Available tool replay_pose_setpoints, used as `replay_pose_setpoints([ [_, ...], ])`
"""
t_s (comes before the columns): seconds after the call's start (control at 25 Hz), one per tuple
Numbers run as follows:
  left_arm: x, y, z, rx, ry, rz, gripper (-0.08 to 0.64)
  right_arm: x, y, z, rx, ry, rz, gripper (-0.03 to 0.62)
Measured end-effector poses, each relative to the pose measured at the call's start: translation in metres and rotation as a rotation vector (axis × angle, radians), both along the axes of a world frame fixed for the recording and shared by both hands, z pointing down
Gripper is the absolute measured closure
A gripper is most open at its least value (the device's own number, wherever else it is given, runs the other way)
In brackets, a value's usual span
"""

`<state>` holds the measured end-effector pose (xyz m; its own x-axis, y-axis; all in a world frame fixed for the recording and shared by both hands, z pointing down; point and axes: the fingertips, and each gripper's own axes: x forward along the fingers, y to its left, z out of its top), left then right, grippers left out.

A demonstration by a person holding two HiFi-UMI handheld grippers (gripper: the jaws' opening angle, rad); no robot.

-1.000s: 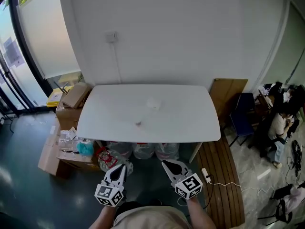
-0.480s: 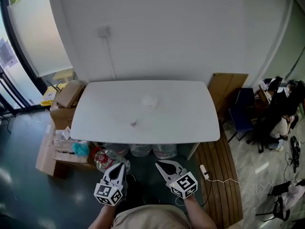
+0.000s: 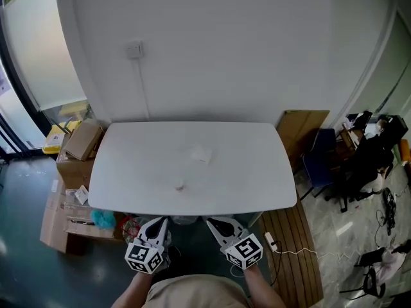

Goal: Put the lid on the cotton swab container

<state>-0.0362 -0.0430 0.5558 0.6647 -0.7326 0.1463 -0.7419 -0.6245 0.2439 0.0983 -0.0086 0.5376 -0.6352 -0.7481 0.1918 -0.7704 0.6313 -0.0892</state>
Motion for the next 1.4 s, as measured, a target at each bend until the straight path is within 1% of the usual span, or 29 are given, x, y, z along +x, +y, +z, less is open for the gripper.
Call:
replay_pose_setpoints([
  [0.2,-0.023,-0.057,-0.010,0.016,-0.013,0.025,0.546,-0.020,-0.051,-0.008,-0.010,-0.038,0.029,0.575],
  [0.4,-0.043,-0.101,-0.007,0.010,-0.010,0.048,0.546,-0.036,-0.093,-0.008,-0.012,-0.019,0.064,0.575],
  [0.6,-0.055,-0.133,-0.006,0.008,-0.003,0.091,0.546,-0.049,-0.128,-0.008,-0.010,-0.012,0.103,0.575],
  [0.8,-0.060,-0.156,-0.004,0.013,0.008,0.117,0.546,-0.058,-0.153,-0.005,-0.018,0.015,0.113,0.575],
  [0.96,-0.060,-0.165,0.000,0.002,0.023,0.117,0.546,-0.062,-0.163,-0.005,-0.014,0.051,0.099,0.575],
  [1.12,-0.052,-0.172,0.001,-0.010,0.029,0.109,0.546,-0.059,-0.171,-0.002,-0.022,0.071,0.076,0.575],
  [1.4,-0.032,-0.188,-0.008,0.002,0.021,0.070,0.546,-0.056,-0.198,0.004,-0.018,0.094,-0.023,0.575],
])
